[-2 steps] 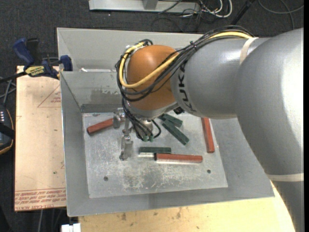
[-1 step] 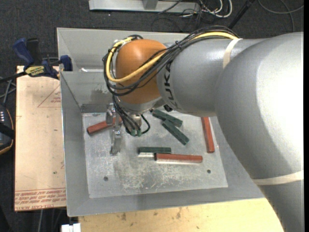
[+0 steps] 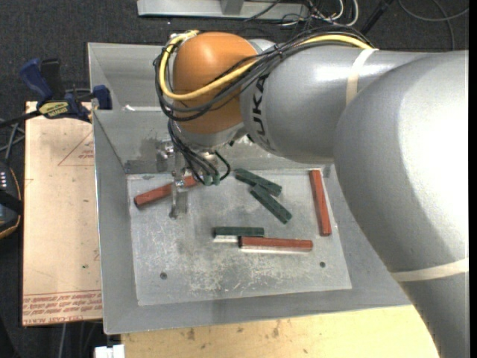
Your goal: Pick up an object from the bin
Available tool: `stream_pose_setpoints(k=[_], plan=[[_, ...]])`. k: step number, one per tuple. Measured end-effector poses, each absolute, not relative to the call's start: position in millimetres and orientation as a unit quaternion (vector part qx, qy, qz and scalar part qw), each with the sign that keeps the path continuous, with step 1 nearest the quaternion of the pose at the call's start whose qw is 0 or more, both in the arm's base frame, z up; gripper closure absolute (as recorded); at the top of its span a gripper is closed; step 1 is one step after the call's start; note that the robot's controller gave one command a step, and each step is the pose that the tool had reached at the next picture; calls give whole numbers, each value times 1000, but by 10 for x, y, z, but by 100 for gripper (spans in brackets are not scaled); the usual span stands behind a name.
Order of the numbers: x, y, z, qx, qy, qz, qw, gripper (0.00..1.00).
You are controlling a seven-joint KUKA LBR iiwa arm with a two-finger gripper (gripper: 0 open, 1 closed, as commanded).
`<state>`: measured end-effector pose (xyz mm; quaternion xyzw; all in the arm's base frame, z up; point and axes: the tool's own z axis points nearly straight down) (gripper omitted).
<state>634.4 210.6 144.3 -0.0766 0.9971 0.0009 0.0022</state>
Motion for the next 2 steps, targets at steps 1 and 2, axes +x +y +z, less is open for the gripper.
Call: stream_pose_setpoints(k=[1, 2], plan=[[6305, 2084, 811, -95, 995, 1, 3, 0], [6500, 2038, 723, -110, 994, 2, 4, 100]])
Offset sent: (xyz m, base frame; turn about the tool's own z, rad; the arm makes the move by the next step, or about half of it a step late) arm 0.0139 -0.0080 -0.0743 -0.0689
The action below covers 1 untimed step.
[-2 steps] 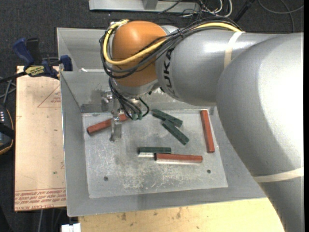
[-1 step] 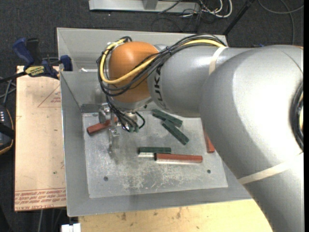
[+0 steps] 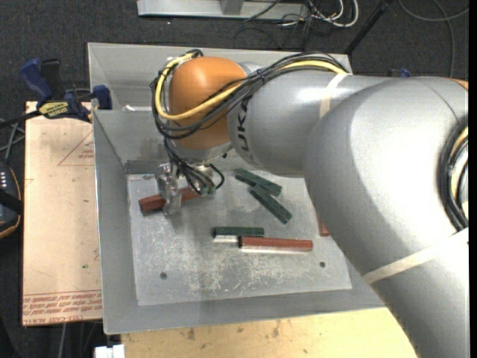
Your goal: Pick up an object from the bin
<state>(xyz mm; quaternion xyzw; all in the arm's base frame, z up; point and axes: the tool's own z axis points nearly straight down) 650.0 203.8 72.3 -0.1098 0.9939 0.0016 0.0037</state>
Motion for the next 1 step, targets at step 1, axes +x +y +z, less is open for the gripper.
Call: stream_pose_setpoints(k=[1], plan=[[6500, 2038, 722, -110, 994, 2, 4, 100]])
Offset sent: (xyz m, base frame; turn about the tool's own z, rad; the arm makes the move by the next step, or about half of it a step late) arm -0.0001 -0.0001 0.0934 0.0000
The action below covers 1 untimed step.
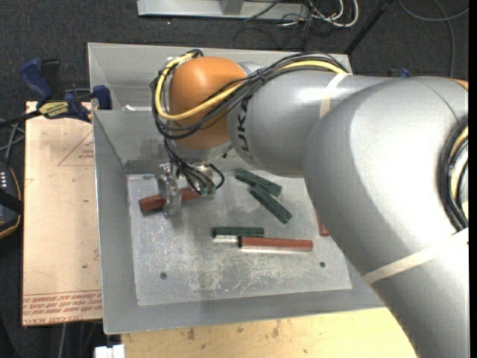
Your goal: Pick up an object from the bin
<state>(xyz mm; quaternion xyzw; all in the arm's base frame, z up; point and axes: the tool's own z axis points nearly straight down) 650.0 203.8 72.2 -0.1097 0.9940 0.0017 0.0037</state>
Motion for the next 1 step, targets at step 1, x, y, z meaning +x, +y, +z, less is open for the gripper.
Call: stream_pose_setpoints(k=[1], plan=[[6487, 2034, 749, -110, 994, 1, 2, 100]])
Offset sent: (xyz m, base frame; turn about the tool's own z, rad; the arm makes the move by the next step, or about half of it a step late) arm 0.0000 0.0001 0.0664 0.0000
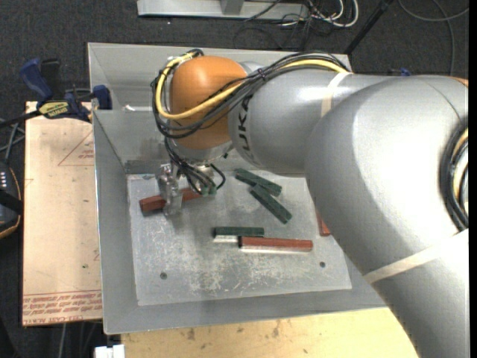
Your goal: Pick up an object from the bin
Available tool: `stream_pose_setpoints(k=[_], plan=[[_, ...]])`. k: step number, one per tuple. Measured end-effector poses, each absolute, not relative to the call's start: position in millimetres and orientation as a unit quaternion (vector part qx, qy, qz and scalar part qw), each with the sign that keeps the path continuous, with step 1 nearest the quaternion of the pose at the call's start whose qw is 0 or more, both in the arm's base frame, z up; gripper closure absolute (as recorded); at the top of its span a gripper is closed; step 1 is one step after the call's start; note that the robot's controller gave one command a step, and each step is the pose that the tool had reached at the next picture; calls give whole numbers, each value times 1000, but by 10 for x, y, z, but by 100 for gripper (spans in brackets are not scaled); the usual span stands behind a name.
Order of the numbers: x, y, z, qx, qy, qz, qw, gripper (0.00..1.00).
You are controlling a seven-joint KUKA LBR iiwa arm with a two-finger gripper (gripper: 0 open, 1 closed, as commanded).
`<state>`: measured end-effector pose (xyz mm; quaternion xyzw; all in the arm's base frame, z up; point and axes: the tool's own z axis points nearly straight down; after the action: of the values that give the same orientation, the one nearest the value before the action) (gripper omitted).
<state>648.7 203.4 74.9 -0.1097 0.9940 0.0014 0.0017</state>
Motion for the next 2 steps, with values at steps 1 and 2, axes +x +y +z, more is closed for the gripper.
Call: stream_pose_setpoints(k=[1, 2], plan=[[6463, 2029, 916, -110, 994, 0, -4, 100], [6482, 2036, 1138, -110, 994, 1, 0, 100]])
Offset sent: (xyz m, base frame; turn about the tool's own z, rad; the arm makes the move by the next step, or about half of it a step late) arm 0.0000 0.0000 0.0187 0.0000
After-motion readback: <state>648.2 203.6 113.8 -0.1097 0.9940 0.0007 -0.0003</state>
